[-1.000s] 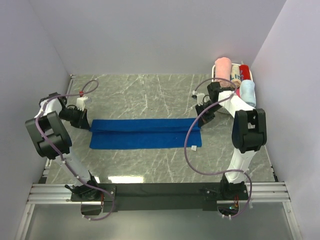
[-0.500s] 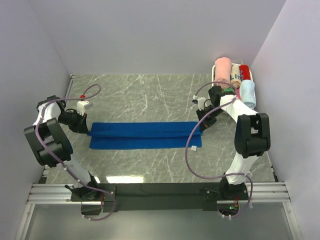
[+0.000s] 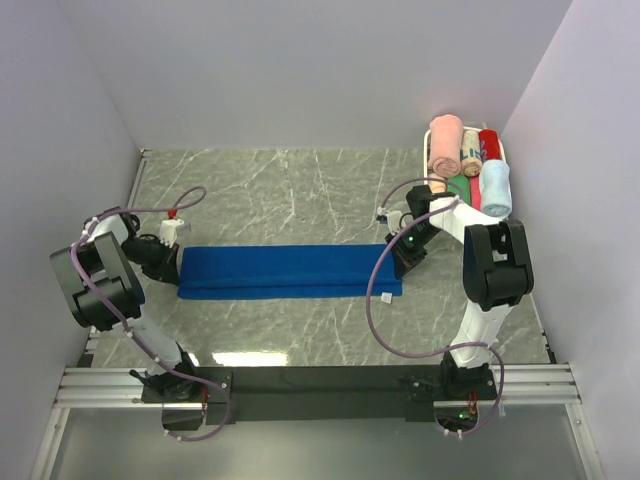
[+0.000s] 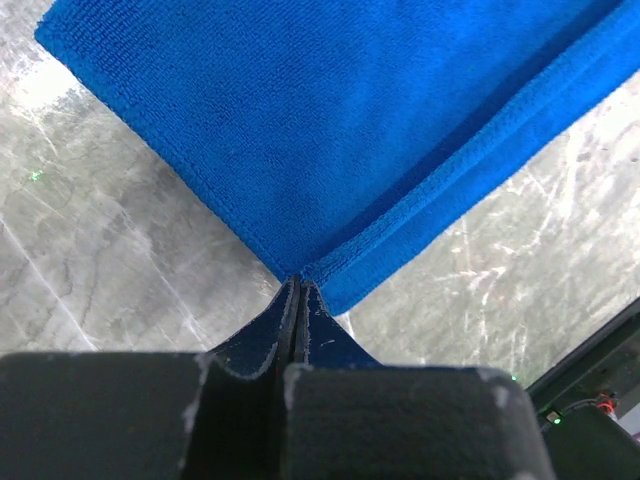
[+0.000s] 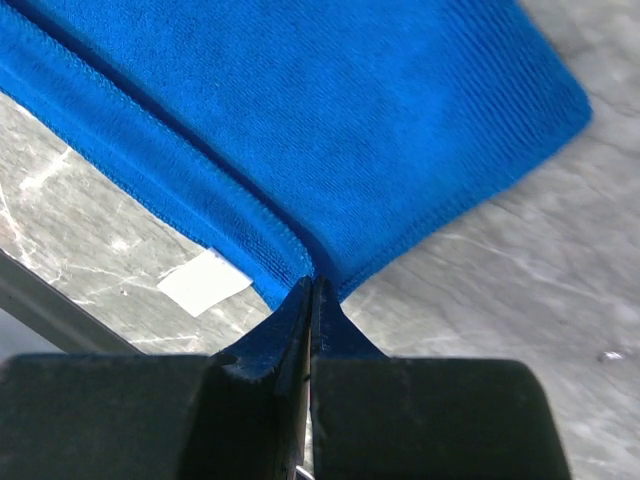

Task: Roll the towels
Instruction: Fold the towel

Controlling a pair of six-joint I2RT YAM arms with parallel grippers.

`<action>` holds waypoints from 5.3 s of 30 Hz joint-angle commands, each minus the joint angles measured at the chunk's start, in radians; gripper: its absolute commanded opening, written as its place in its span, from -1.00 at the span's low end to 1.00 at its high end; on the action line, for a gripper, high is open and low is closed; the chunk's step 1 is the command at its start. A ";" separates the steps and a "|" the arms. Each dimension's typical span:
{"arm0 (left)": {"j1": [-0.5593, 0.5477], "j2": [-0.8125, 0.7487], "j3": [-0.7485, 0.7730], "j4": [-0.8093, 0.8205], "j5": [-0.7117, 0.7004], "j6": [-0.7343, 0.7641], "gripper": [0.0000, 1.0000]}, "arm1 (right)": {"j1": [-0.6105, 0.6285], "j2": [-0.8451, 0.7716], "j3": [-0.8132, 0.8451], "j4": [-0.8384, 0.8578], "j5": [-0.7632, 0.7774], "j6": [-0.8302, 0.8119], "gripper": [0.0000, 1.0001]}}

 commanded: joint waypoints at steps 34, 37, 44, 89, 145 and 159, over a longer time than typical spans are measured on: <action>0.006 -0.094 0.089 -0.262 0.069 0.165 -0.31 | 0.029 -0.150 0.059 -0.110 0.041 -0.104 -0.24; 0.005 -0.084 0.135 -0.220 0.115 0.090 -0.33 | 0.030 -0.113 0.128 -0.106 0.020 -0.062 -0.27; -0.058 -0.071 0.137 -0.002 0.106 -0.152 -0.44 | 0.047 0.033 0.257 -0.049 0.024 0.070 -0.40; -0.114 0.028 0.121 0.326 0.011 -0.671 -0.61 | 0.065 0.117 0.337 -0.061 0.192 0.240 -0.62; -0.114 -0.136 -0.018 0.252 -0.012 -0.613 -0.58 | 0.090 0.128 0.199 -0.084 0.334 0.206 -0.49; -0.114 -0.114 0.054 0.220 -0.007 -0.622 -0.44 | 0.035 0.074 0.276 -0.055 0.290 0.346 -0.15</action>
